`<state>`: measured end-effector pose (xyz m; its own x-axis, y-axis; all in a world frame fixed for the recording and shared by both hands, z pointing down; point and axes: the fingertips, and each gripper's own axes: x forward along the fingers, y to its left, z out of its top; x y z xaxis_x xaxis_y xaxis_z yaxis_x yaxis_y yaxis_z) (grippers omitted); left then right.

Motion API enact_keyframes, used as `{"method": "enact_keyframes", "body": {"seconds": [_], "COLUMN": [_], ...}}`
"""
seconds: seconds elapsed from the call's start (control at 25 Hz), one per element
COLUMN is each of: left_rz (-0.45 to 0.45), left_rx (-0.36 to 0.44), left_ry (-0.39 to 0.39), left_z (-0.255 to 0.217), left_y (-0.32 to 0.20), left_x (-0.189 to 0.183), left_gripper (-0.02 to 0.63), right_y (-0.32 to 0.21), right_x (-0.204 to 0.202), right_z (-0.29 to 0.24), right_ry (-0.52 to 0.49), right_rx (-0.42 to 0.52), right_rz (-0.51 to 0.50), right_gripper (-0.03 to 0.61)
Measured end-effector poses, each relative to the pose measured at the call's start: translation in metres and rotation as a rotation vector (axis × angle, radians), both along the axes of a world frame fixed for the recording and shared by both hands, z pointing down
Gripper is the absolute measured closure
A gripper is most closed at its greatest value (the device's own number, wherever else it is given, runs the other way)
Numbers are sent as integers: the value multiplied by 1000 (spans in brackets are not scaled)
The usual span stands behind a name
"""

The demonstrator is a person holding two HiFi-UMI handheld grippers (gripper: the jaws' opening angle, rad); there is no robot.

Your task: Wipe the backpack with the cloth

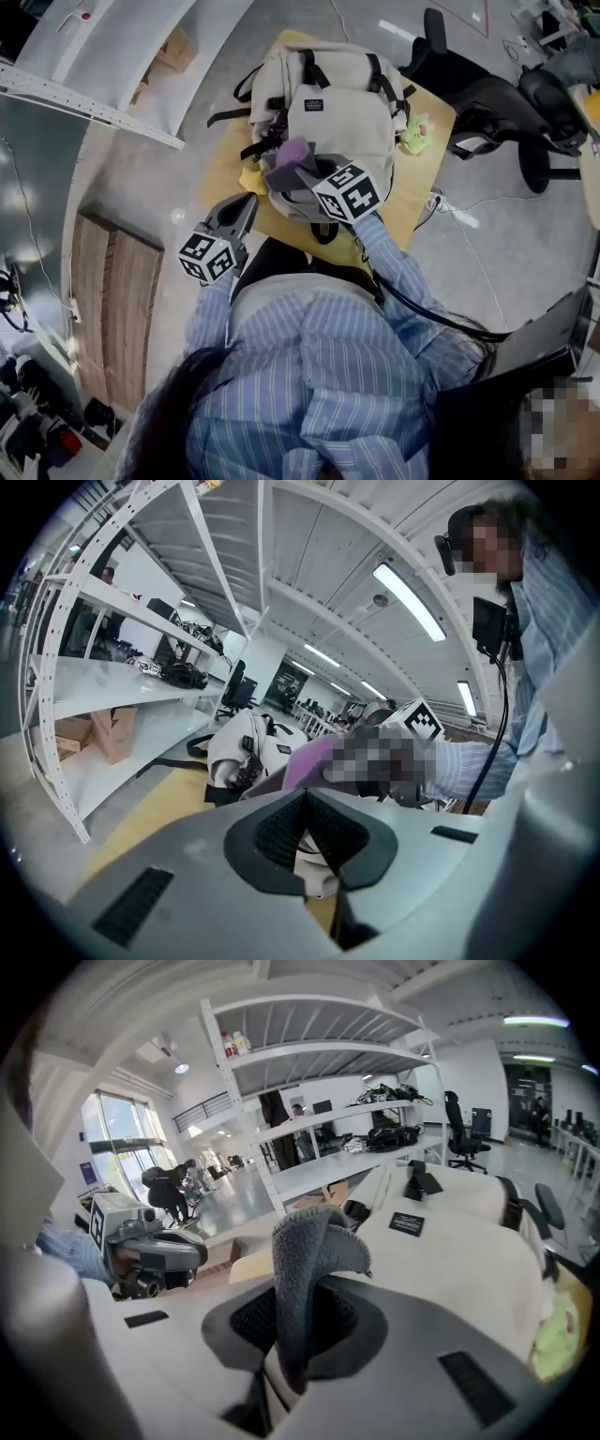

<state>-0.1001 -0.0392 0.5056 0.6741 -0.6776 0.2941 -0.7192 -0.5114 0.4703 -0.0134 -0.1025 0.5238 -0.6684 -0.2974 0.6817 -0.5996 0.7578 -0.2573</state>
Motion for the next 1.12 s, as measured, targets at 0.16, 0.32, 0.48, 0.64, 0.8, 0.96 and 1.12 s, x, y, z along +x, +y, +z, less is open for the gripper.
{"method": "enact_keyframes", "body": {"seconds": [0.16, 0.32, 0.48, 0.64, 0.8, 0.96, 1.12], "left_rz": [16, 50, 104, 150, 190, 227, 235], "left_rx": [0, -2, -1, 0, 9, 20, 23], "left_ry": [-2, 8, 18, 16, 17, 20, 23], "left_z": [0, 0, -2, -2, -3, -6, -8], "left_y": [-3, -6, -6, -9, -14, -18, -20], "left_x": [11, 28, 50, 64, 79, 92, 96], "left_gripper": [609, 609, 609, 609, 609, 609, 609], "right_y": [-7, -9, -5, -2, 7, 12, 5], "right_x": [58, 123, 187, 235, 277, 294, 274], "right_z": [-7, -8, -3, 0, 4, 1, -27], "right_ry": [-6, 20, 57, 89, 130, 160, 155], "right_rx": [-1, -5, -19, -19, -22, -13, 30], "right_rz": [116, 248, 368, 469, 543, 566, 513], "right_gripper": [537, 537, 537, 537, 537, 537, 537]}}
